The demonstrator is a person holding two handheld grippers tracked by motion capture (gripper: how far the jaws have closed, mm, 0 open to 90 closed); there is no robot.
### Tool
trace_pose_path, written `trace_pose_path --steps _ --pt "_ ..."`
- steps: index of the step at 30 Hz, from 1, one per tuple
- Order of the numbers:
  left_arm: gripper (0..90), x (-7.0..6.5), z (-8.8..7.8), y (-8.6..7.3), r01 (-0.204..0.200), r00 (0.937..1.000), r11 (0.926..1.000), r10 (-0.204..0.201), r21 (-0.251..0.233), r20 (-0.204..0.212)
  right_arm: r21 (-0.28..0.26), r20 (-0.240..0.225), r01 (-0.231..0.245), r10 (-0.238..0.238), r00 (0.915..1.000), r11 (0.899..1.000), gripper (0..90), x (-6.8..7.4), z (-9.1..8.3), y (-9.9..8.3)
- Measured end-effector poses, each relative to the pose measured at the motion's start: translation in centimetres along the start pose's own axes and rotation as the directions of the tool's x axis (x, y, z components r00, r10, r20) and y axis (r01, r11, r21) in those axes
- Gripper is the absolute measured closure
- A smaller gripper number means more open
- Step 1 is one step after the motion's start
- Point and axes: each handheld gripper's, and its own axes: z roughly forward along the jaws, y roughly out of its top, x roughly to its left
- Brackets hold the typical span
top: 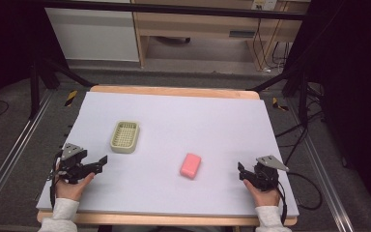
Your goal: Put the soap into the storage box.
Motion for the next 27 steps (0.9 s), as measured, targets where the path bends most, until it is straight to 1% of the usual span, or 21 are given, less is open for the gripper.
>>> trace_pose_path --steps 2,3,5,6,8,9,10,11,13,14,15,18,19,20,22,25,27 --pt "16.9 -0.7 0.1 0.2 -0.016 0.9999 0.9998 0.016 0.008 -0.004 0.003 -0.017 -0.01 0.01 0.9998 1.0 22.2 -0.1 0.0 -0.2" --pt "17.0 -1.0 0.2 0.3 -0.027 0.9996 0.9996 0.027 0.007 -0.004 0.007 -0.031 -0.005 0.005 0.9995 1.0 21.5 -0.2 0.0 -0.3" --pt "16.5 -1.6 0.2 0.5 -0.031 0.9995 0.9995 0.031 0.004 0.003 0.018 -0.048 0.0 0.001 0.9989 1.0 21.2 -0.2 0.1 -0.4" --pt "16.4 -1.9 0.2 0.6 -0.031 0.9995 0.9995 0.031 -0.001 0.005 0.023 -0.049 0.004 -0.003 0.9988 1.0 20.9 -0.2 0.1 -0.4" --pt "16.4 -2.4 0.3 0.8 -0.043 0.999 0.9991 0.043 0.0 0.01 0.023 -0.05 0.007 -0.006 0.9987 1.0 20.4 -0.1 0.2 -0.5" --pt "16.3 -2.4 0.3 0.8 -0.043 0.999 0.9991 0.043 0.0 0.01 0.023 -0.05 0.007 -0.006 0.9987 1.0 20.4 -0.1 0.2 -0.5" --pt "16.3 -3.1 0.4 0.9 -0.052 0.9985 0.9986 0.052 0.0 0.015 0.019 -0.05 0.007 -0.006 0.9987 1.0 20.3 -0.1 0.2 -0.5" --pt "16.2 -3.1 0.4 0.9 -0.052 0.9985 0.9986 0.052 0.0 0.015 0.015 -0.051 0.008 -0.008 0.9987 1.0 20.3 -0.1 0.2 -0.5" --pt "16.1 -3.7 0.4 1.2 -0.064 0.9975 0.9979 0.064 -0.004 0.028 0.017 -0.054 0.009 -0.008 0.9985 1.0 20.1 -0.1 0.2 -0.5" --pt "16.0 -4.0 0.5 1.2 -0.064 0.9974 0.998 0.064 -0.003 0.033 0.016 -0.052 0.016 -0.015 0.9985 1.0 20.1 0.0 0.3 -0.5" --pt "15.9 -4.0 0.5 1.2 -0.064 0.9974 0.998 0.064 -0.003 0.033 0.016 -0.052 0.016 -0.015 0.9985 1.0 20.1 0.0 0.3 -0.5" --pt "15.7 -4.6 0.7 1.8 -0.083 0.9958 0.9965 0.083 -0.002 0.038 0.029 -0.05 0.016 -0.014 0.9987 0.999 20.0 0.0 0.5 -0.5" --pt "15.6 -4.6 0.7 1.8 -0.083 0.9958 0.9965 0.083 -0.002 0.038 0.029 -0.05 0.016 -0.014 0.9987 0.999 20.0 0.0 0.5 -0.5" --pt "15.6 -4.9 0.8 2.0 -0.082 0.9958 0.9966 0.082 -0.004 0.041 0.034 -0.048 0.016 -0.015 0.9987 0.999 19.9 0.0 0.5 -0.5" --pt "15.2 -5.1 0.9 2.4 -0.091 0.9949 0.9958 0.091 -0.005 0.043 0.031 -0.051 0.013 -0.012 0.9986 0.999 20.0 0.0 0.5 -0.5" --pt "14.1 -5.4 1.0 2.8 -0.091 0.9949 0.9958 0.091 -0.003 0.044 0.027 -0.05 0.026 -0.025 0.9984 0.999 20.5 0.1 0.4 -0.5" --pt "14.1 -5.7 1.1 3.0 -0.085 0.9953 0.9964 0.085 -0.005 0.046 0.029 -0.054 0.026 -0.024 0.9983 0.999 20.5 0.2 0.4 -0.5"
